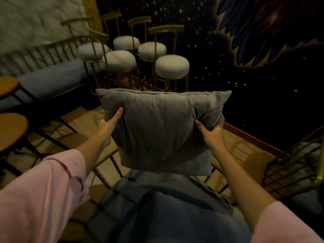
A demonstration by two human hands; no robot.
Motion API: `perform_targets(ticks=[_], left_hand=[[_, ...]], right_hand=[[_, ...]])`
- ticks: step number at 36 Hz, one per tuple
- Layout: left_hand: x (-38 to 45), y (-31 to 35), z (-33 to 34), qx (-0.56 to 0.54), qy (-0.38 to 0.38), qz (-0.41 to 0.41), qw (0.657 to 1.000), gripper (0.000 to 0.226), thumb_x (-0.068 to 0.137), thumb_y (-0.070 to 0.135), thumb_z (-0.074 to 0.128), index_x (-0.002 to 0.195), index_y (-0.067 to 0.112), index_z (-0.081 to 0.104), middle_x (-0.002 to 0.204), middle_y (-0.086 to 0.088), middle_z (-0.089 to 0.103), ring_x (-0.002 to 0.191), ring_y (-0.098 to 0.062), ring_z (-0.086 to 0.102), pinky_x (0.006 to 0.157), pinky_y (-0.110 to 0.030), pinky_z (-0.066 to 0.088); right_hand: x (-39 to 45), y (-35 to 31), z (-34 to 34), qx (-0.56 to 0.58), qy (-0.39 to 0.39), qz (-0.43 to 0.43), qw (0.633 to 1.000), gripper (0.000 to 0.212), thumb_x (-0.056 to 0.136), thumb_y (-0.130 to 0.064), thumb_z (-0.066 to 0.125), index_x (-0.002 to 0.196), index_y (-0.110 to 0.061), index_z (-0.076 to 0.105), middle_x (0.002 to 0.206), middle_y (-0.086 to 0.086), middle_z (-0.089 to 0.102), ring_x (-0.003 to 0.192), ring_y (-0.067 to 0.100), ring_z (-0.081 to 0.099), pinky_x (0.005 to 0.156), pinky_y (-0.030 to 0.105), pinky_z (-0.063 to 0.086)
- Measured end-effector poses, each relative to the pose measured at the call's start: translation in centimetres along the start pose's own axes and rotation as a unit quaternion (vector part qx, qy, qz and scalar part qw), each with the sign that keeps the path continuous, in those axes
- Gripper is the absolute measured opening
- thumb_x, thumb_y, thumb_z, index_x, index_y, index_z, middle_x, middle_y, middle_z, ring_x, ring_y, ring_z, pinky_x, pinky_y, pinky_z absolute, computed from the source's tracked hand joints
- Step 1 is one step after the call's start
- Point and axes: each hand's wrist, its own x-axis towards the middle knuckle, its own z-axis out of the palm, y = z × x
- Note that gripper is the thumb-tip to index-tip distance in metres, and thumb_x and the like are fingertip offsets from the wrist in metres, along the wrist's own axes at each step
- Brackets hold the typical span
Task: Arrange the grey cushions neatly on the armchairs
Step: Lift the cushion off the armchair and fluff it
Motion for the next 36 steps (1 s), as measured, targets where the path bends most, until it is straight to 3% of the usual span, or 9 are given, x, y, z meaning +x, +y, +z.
perform_targets(ticks=[4,9,13,16,23,26,28,32,36], left_hand=[[-4.9,4.0,-4.0,0.009,0.064,0.071,0.995,0.089,0.077,0.056,0.069,0.144,0.01,0.034,0.147,-0.01,0.046,0.136,-0.032,0.043,0.106,-0.043,0.037],[-12.0,8.6,-12.1,0.011,0.093,0.142,0.986,0.096,0.064,0.071,0.069,0.144,0.027,0.038,0.143,-0.003,0.051,0.131,-0.026,0.048,0.11,-0.045,0.039],[-18.1,11.5,-19.8,0.02,0.138,0.167,0.976,0.095,0.063,0.074,0.068,0.139,0.023,0.044,0.135,-0.001,0.057,0.125,-0.025,0.053,0.107,-0.044,0.044],[-22.9,12.4,-26.8,0.037,0.171,0.172,0.969,0.107,0.053,0.078,0.071,0.138,0.018,0.045,0.129,0.001,0.059,0.12,-0.022,0.056,0.104,-0.041,0.047],[-35.4,10.8,-41.1,0.008,0.211,0.184,0.96,0.082,0.072,0.043,0.08,0.138,0.011,0.043,0.128,-0.002,0.059,0.113,-0.021,0.059,0.095,-0.037,0.053],[-39.6,9.7,-45.4,-0.007,0.241,0.183,0.953,0.086,0.069,0.037,0.084,0.139,0.008,0.042,0.135,-0.007,0.057,0.12,-0.025,0.059,0.099,-0.043,0.052],[-41.9,9.1,-47.5,-0.019,0.257,0.191,0.947,0.081,0.073,0.032,0.082,0.14,0.007,0.043,0.138,-0.006,0.056,0.123,-0.021,0.056,0.102,-0.038,0.049],[-45.4,7.3,-50.6,-0.038,0.28,0.216,0.935,0.068,0.084,0.028,0.073,0.142,0.013,0.042,0.132,0.004,0.055,0.11,-0.009,0.053,0.099,-0.027,0.045],[-47.8,6.8,-53.3,-0.061,0.29,0.253,0.921,0.073,0.078,0.043,0.075,0.142,0.024,0.044,0.137,0.008,0.055,0.118,-0.01,0.055,0.107,-0.035,0.044]], right_hand=[[-2.9,-5.5,0.9,0.022,-0.028,-0.031,0.999,0.09,0.078,-0.037,0.079,0.148,-0.024,0.025,0.146,0.006,0.049,0.132,0.024,0.049,0.103,0.035,0.043],[-8.3,-12.2,2.8,0.043,-0.058,-0.062,0.995,0.084,0.08,-0.038,0.077,0.147,-0.027,0.027,0.144,0.005,0.05,0.127,0.019,0.049,0.1,0.033,0.042],[-13.8,-17.8,5.6,0.063,-0.078,-0.066,0.993,0.084,0.079,-0.044,0.076,0.146,-0.027,0.029,0.14,0.008,0.055,0.128,0.029,0.052,0.108,0.047,0.043],[-18.5,-21.4,8.2,0.072,-0.124,-0.085,0.986,0.084,0.08,-0.046,0.074,0.147,-0.025,0.028,0.146,0.008,0.05,0.133,0.03,0.048,0.111,0.049,0.039],[-31.6,-28.7,14.5,0.051,-0.19,-0.159,0.968,0.098,0.07,-0.066,0.071,0.145,-0.025,0.025,0.143,0.009,0.05,0.129,0.033,0.051,0.107,0.054,0.041],[-35.7,-32.3,16.3,0.066,-0.19,-0.227,0.953,0.087,0.076,-0.051,0.075,0.142,-0.016,0.031,0.136,0.004,0.052,0.126,0.024,0.051,0.105,0.034,0.04],[-37.9,-35.4,16.9,0.048,-0.185,-0.274,0.943,0.082,0.079,-0.047,0.075,0.143,-0.015,0.033,0.13,0.001,0.05,0.122,0.017,0.048,0.092,0.017,0.032],[-42.3,-40.8,18.2,0.044,-0.19,-0.365,0.911,0.092,0.072,-0.059,0.074,0.142,-0.015,0.035,0.139,0.003,0.055,0.125,0.018,0.054,0.091,0.019,0.039],[-44.9,-44.4,19.3,0.047,-0.194,-0.397,0.896,0.091,0.073,-0.062,0.071,0.14,-0.012,0.035,0.137,0.003,0.056,0.122,0.014,0.055,0.088,0.019,0.04]])
